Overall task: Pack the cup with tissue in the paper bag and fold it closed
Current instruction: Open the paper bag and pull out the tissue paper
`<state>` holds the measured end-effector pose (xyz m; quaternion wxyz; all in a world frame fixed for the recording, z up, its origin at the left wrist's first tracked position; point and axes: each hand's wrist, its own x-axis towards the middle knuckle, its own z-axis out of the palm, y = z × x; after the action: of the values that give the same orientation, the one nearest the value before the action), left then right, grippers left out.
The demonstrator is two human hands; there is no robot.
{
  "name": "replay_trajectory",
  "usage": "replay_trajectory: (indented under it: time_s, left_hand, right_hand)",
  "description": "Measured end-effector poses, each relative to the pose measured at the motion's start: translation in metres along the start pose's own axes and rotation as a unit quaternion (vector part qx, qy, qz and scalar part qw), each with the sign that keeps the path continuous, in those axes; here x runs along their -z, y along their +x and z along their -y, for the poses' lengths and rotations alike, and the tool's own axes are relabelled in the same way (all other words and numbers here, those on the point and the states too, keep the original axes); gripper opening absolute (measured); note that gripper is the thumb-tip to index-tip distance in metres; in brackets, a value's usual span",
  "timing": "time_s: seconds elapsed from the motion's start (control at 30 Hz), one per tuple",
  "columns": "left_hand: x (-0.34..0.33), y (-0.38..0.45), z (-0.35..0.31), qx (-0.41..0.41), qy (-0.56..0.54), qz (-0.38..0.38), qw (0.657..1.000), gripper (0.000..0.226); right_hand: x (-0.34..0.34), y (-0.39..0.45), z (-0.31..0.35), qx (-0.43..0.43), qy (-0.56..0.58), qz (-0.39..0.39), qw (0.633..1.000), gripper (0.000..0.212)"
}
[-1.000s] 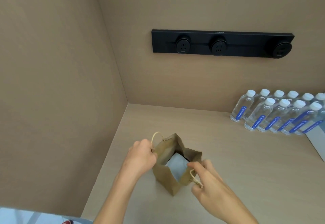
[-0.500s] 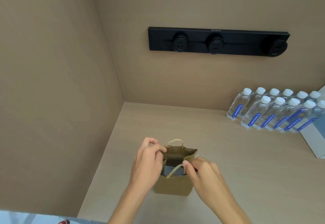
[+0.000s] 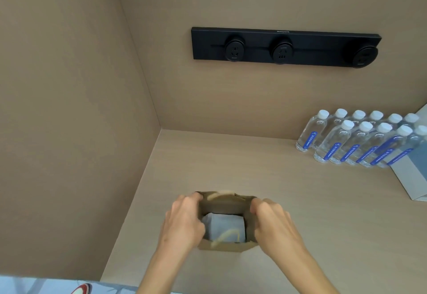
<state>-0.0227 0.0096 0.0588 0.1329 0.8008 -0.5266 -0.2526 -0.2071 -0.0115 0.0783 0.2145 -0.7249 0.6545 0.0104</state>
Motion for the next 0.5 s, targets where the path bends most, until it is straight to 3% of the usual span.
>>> replay_trajectory:
  time_s: [0.1,0.23,0.33,0.43,0.5]
  left_hand:
    - [0.004,0.000,0.003,-0.001,0.000,0.008,1.000,0.069]
    - [-0.002,-0.005,0.000,-0.003,0.008,0.045,0.999,0.065]
    - [-0.004,-0.009,0.000,-0.021,-0.014,0.071,0.997,0.063]
    - [-0.005,-0.016,-0.001,-0.043,-0.051,0.084,0.994,0.064]
    - [-0.006,-0.019,-0.002,-0.052,-0.068,0.085,0.993,0.064]
  right_hand:
    - [0.000,-0.001,-0.007,0.003,-0.011,-0.017,1.000,0.056]
    - [0.001,0.001,-0.008,0.002,-0.032,-0.033,0.999,0.061]
    - [0.008,-0.007,-0.009,0.023,-0.042,-0.033,0.998,0.052]
    - [0.013,-0.015,-0.011,0.140,-0.081,-0.085,0.983,0.037]
    - [0.022,-0.019,-0.003,0.205,-0.087,-0.064,0.973,0.025]
